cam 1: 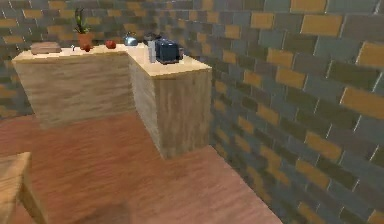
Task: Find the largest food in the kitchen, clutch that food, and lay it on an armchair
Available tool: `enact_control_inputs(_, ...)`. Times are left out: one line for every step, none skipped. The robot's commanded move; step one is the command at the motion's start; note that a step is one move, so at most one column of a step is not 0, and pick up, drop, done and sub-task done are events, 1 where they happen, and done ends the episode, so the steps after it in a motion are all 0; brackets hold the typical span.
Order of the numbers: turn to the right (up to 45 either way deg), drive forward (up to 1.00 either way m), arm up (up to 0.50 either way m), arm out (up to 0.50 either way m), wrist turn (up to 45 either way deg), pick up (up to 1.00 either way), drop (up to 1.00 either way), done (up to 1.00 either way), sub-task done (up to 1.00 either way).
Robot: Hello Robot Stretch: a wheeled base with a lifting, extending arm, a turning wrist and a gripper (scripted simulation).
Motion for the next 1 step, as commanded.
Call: enact_control_inputs(0.0, 1.0, 0.0, 0.0, 0.0, 0.0, 0.0, 0.0, 0.0)
